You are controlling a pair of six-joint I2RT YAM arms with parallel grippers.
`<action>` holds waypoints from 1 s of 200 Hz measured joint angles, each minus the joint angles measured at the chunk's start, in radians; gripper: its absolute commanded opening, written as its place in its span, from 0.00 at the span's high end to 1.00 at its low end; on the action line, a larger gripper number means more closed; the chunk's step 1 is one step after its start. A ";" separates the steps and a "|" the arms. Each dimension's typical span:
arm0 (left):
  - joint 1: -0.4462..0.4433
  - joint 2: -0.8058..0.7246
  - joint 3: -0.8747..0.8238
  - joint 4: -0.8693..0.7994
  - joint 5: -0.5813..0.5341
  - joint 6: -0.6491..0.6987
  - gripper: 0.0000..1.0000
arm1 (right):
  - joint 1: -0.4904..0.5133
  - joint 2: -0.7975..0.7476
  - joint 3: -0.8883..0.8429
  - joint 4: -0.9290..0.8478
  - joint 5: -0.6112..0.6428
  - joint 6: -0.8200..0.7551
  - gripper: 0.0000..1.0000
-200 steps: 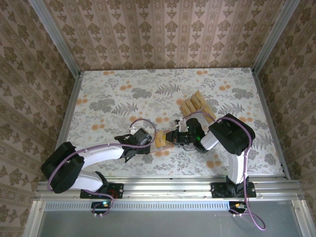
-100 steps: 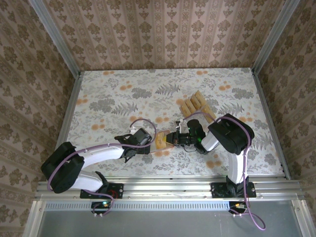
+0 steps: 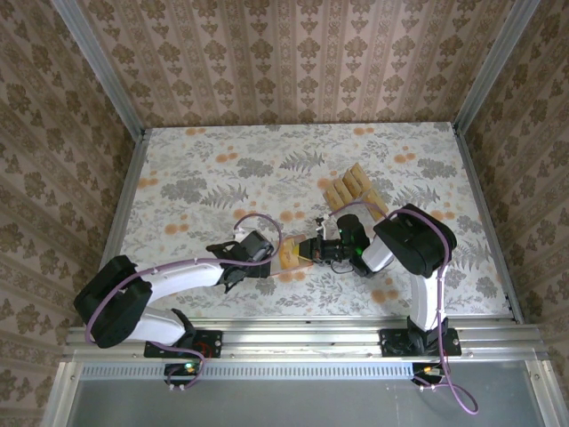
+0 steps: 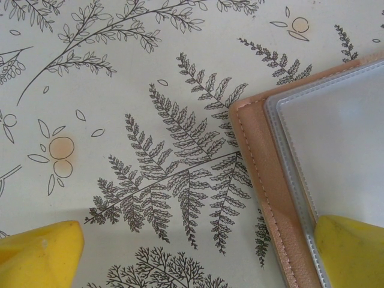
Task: Put the credit cards into the card holder
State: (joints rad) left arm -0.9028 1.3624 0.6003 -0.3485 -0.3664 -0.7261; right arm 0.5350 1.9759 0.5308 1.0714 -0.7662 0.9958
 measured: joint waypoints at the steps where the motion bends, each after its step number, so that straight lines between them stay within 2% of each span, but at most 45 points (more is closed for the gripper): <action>1: 0.000 0.000 0.000 0.000 0.000 0.000 0.00 | 0.000 0.000 0.000 0.000 -0.001 0.000 1.00; 200: -0.001 0.006 0.005 -0.004 0.000 0.000 0.00 | -0.007 0.005 0.010 -0.010 -0.005 -0.005 1.00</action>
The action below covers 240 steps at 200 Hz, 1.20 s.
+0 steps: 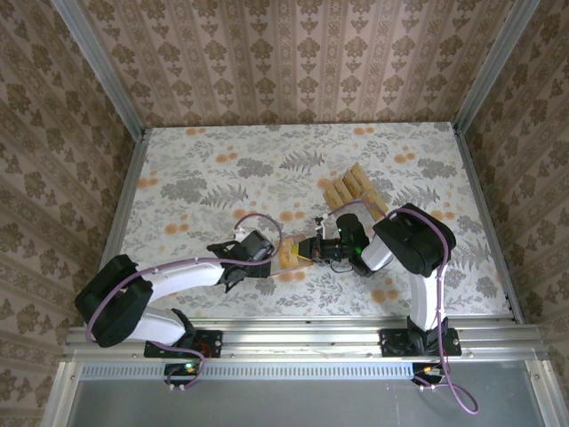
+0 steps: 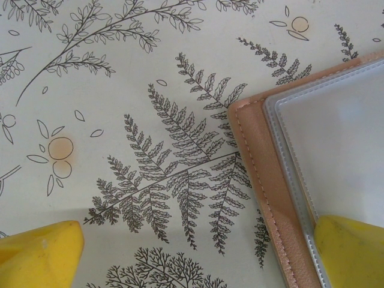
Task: Put the credit cards into the card holder
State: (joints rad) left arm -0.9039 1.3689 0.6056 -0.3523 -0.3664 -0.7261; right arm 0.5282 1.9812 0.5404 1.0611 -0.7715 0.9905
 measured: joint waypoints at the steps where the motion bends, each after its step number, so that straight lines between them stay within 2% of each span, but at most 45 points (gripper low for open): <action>1: 0.000 0.000 0.000 0.000 0.000 0.000 0.00 | 0.000 0.000 0.000 -0.001 0.000 0.000 1.00; 67: 0.000 0.006 0.004 0.000 0.000 0.000 0.00 | 0.000 -0.016 0.033 -0.118 -0.006 -0.034 1.00; 185: 0.000 0.006 0.005 0.000 0.000 0.000 0.00 | 0.008 -0.016 0.080 -0.207 -0.034 -0.068 1.00; 204: 0.000 0.006 0.005 0.000 0.000 0.000 0.00 | 0.008 -0.016 0.082 -0.213 -0.034 -0.072 0.92; 240: 0.000 0.006 0.005 0.000 0.000 0.000 0.00 | 0.007 -0.048 0.097 -0.270 -0.041 -0.105 0.68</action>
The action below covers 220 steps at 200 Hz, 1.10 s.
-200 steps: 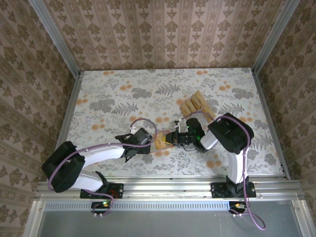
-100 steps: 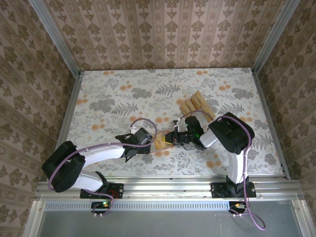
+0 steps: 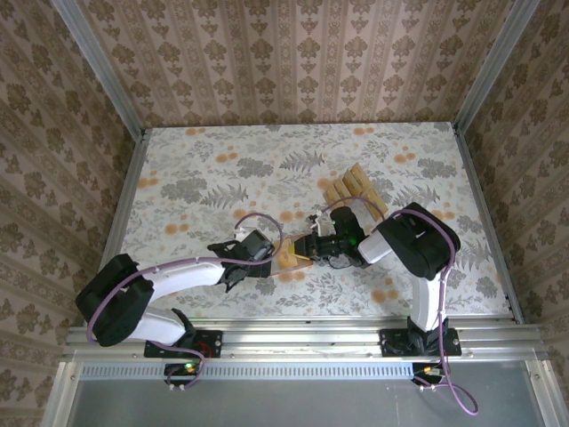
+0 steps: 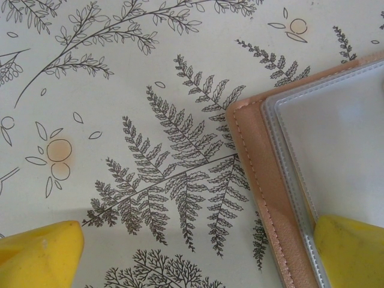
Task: Put the credit cards into the card holder
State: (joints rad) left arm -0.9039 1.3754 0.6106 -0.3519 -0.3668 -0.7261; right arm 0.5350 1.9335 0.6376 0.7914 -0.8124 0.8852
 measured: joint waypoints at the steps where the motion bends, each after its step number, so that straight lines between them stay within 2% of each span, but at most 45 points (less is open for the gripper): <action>1: 0.000 0.000 0.000 0.000 0.000 0.000 0.00 | 0.000 -0.003 0.001 -0.006 0.002 0.002 0.67; 63: -0.007 0.000 0.000 0.004 0.000 0.000 0.00 | 0.006 -0.098 0.046 -0.204 0.029 -0.079 0.30; 92: -0.008 0.000 0.000 0.006 0.000 0.000 0.00 | 0.007 -0.129 0.070 -0.286 0.042 -0.109 0.25; 185: 0.016 -0.031 0.000 0.016 0.016 0.018 0.00 | 0.000 -0.271 0.139 -0.621 0.158 -0.213 0.22; 194: 0.022 -0.049 0.000 0.016 0.019 0.021 0.00 | 0.000 -0.284 0.148 -0.649 0.172 -0.225 0.25; 204: 0.029 -0.073 0.000 0.015 0.019 0.023 0.00 | 0.000 -0.298 0.158 -0.682 0.189 -0.246 0.32; 220: 0.038 -0.104 0.000 0.013 0.019 0.023 0.00 | 0.000 -0.311 0.186 -0.758 0.232 -0.275 0.52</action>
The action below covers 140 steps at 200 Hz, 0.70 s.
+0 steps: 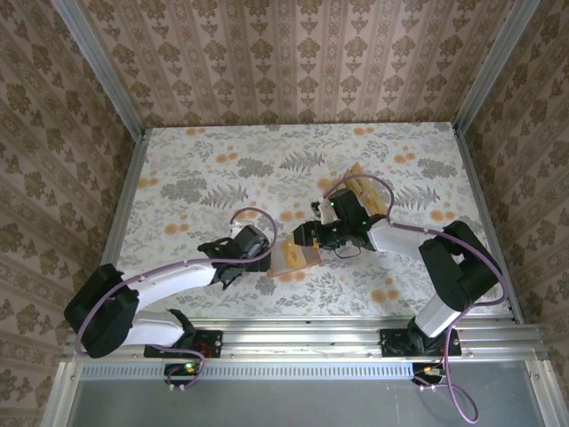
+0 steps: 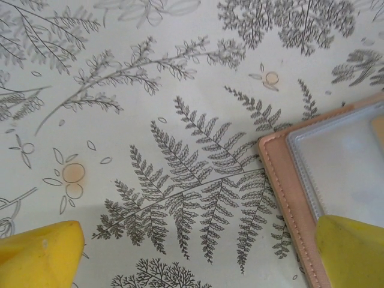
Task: Put the credit cards into the card holder
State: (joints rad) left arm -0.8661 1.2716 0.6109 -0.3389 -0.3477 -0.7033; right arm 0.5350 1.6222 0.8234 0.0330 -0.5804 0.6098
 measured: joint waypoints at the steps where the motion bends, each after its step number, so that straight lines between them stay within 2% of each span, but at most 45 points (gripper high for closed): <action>1: 0.001 -0.002 0.000 -0.001 0.000 0.000 0.00 | 0.000 0.000 0.003 -0.010 0.005 -0.001 0.53; 23: 0.009 -0.028 -0.004 -0.021 0.000 0.000 0.00 | 0.003 -0.001 0.058 -0.119 0.074 -0.063 0.79; 49: 0.010 -0.033 -0.018 -0.044 0.000 -0.004 0.00 | 0.017 0.003 0.108 -0.222 0.153 -0.117 0.93; 77: 0.010 -0.031 -0.024 -0.082 -0.002 -0.008 0.00 | 0.055 0.042 0.142 -0.293 0.229 -0.164 0.98; 140: 0.008 0.027 -0.024 -0.091 -0.009 -0.008 0.00 | 0.102 0.121 0.175 -0.367 0.343 -0.201 0.99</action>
State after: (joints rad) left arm -0.8577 1.2984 0.5865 -0.4297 -0.3569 -0.7113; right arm 0.6369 1.7432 0.9985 -0.3336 -0.2375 0.4088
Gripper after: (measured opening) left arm 0.999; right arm 0.066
